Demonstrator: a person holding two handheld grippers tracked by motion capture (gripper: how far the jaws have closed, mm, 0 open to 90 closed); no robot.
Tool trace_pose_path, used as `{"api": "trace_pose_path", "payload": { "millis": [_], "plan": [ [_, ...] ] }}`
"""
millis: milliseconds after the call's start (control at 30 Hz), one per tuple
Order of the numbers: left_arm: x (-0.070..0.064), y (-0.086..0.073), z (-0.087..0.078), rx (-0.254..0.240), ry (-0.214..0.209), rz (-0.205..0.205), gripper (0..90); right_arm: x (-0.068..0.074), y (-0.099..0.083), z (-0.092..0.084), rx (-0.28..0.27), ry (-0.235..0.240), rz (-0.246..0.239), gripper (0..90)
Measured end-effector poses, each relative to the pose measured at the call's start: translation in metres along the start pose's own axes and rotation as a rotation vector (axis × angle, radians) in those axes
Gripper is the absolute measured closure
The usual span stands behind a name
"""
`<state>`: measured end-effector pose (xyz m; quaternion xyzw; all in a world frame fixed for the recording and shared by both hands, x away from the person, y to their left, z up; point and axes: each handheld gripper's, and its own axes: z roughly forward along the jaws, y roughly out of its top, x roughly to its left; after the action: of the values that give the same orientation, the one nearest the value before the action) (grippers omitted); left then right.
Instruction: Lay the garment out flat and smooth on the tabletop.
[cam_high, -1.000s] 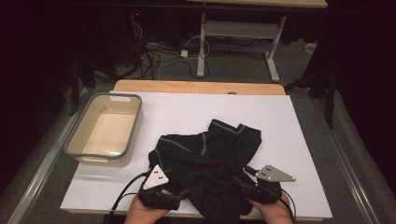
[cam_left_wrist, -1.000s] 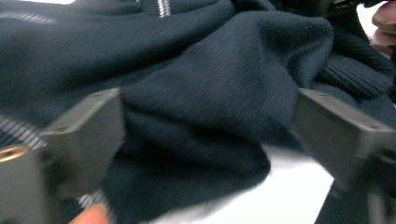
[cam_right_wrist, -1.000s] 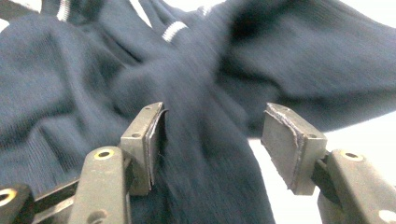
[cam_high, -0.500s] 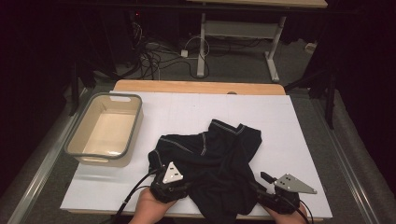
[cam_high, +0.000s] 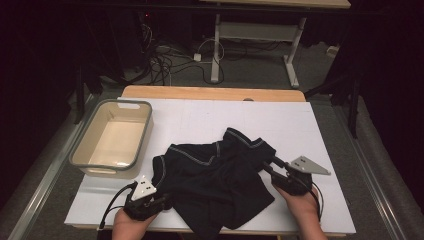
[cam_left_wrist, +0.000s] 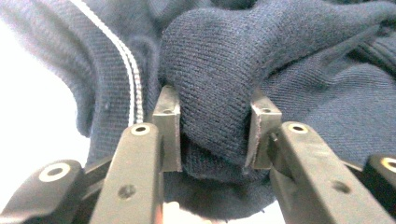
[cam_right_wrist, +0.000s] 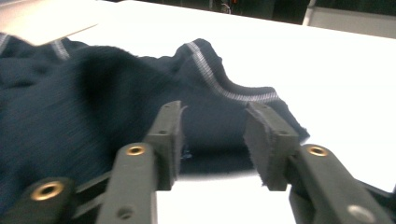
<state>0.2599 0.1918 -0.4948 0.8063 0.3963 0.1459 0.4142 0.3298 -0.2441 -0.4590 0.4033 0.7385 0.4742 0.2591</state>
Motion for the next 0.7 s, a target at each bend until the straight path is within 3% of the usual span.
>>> {"api": "trace_pose_path", "payload": {
  "millis": [67,200,367,433,467,500,600,633,700],
  "plan": [
    [0.001,-0.001,0.000,-0.007,-0.015,0.001,57.0,-0.005,0.006,0.019,0.027,-0.024,-0.018,61.6],
    [0.000,-0.003,-0.003,-0.021,-0.031,-0.001,43.5,-0.024,0.019,0.051,0.092,-0.061,0.015,58.9],
    [0.004,-0.004,-0.014,-0.053,-0.046,-0.029,25.8,-0.048,0.023,0.089,0.249,-0.088,0.101,26.6],
    [0.007,-0.004,-0.017,-0.071,-0.043,-0.048,20.2,-0.050,0.020,0.098,0.330,-0.084,0.088,22.0],
    [0.008,-0.003,-0.017,-0.073,-0.040,-0.060,17.3,-0.048,0.020,0.097,0.336,-0.093,0.060,25.2],
    [0.009,-0.002,-0.017,-0.072,-0.039,-0.064,15.2,-0.044,0.020,0.096,0.344,-0.098,0.032,36.1],
    [0.011,0.002,-0.013,-0.059,-0.053,-0.047,14.7,-0.032,0.017,0.088,0.321,-0.029,-0.016,76.0],
    [0.011,0.004,-0.011,-0.058,-0.060,-0.050,14.8,-0.029,0.017,0.087,0.321,-0.006,-0.020,82.0],
    [0.011,0.007,-0.007,-0.061,-0.086,-0.058,14.5,-0.023,0.015,0.080,0.320,-0.015,-0.055,84.2]
  ]
}}
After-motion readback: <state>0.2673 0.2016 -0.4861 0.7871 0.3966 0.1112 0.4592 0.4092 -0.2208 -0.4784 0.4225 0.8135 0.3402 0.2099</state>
